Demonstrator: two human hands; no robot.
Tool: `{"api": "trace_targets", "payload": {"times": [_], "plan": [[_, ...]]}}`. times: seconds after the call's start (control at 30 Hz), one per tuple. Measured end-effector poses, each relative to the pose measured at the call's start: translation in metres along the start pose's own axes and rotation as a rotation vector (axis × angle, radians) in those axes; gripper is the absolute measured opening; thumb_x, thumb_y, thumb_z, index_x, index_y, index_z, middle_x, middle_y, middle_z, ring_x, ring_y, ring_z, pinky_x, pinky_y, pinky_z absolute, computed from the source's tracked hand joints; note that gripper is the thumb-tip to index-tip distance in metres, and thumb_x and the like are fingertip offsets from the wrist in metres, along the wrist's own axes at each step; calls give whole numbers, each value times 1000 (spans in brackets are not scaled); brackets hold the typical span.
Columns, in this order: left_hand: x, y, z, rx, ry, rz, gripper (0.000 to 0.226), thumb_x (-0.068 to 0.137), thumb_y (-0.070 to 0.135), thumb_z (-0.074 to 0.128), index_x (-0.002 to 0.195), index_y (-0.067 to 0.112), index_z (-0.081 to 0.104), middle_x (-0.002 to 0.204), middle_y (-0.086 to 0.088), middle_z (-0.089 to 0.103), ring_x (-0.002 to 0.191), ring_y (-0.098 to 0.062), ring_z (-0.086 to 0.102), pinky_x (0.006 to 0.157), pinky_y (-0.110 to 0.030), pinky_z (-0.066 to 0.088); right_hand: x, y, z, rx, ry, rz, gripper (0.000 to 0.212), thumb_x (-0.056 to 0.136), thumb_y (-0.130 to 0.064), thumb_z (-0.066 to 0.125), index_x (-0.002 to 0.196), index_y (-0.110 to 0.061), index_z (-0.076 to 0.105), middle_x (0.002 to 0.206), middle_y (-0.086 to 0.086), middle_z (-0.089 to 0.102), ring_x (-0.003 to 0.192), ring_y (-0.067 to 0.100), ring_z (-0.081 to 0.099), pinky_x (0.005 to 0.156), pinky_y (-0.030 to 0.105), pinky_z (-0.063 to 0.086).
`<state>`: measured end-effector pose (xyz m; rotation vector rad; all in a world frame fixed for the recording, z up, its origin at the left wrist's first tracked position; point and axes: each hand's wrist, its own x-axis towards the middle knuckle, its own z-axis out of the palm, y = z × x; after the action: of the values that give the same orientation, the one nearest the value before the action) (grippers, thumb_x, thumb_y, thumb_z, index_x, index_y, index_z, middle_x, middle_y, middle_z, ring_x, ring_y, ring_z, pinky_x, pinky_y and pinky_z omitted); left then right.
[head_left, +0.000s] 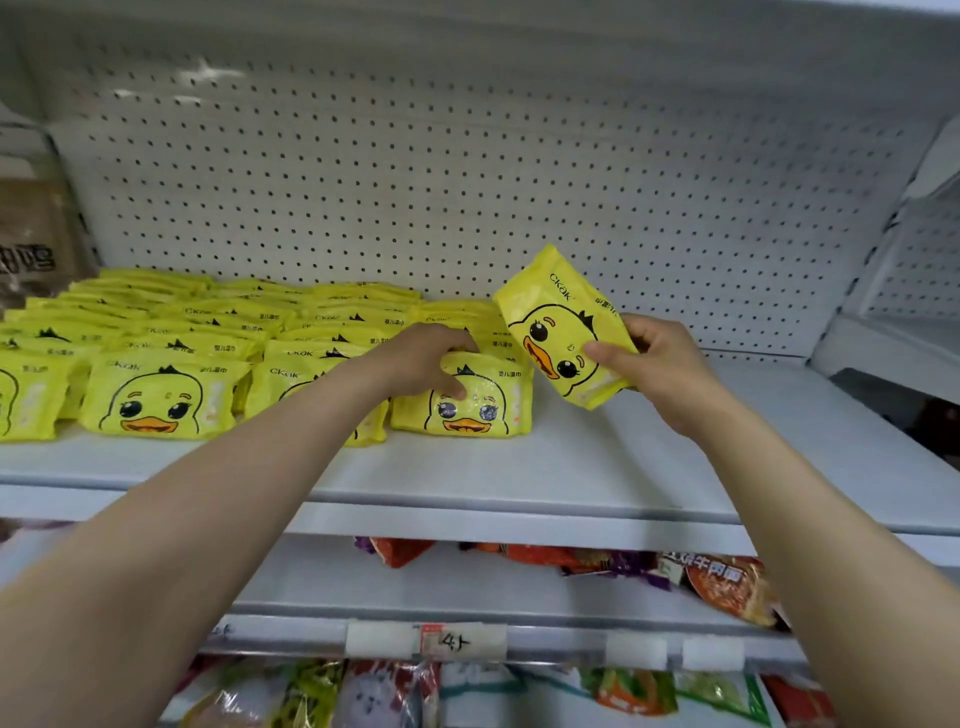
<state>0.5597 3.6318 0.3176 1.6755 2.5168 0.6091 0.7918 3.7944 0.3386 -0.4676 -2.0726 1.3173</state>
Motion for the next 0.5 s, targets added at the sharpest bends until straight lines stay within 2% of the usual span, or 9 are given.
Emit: {"api": "trace_targets", "payload": {"times": [0.1,0.23,0.37,0.5], "plan": [[-7,-8,8,-10,101,8,67,67,38,84,128,32,55,121,4,58,114,-18,51,93,-34,44,3,2,-4,4,-79,22,19,84,-6,73,100,-18,72,94,5,76,81,19,72,78,37,58],[-20,-16,12,2,213,14,73,69,40,83,133,28,50,119,1,53,118,-18,43,96,-33,39,9,-3,-5,-80,-207,24,24,83,-7,75,103,-20,72,93,-1,76,80,12,69,77,31,54],[-37,-30,6,-5,262,11,67,72,41,81,131,26,53,126,0,54,123,-21,42,101,-35,37,16,-11,1,-173,-335,40,26,80,-6,77,103,-18,72,98,3,75,85,10,67,79,27,54],[-60,-46,-5,-35,335,35,55,78,40,77,127,24,58,127,2,58,119,-18,49,95,-29,39,20,-14,18,-218,-443,58,26,77,-5,79,99,-17,73,99,0,75,87,8,68,80,24,54]]}}
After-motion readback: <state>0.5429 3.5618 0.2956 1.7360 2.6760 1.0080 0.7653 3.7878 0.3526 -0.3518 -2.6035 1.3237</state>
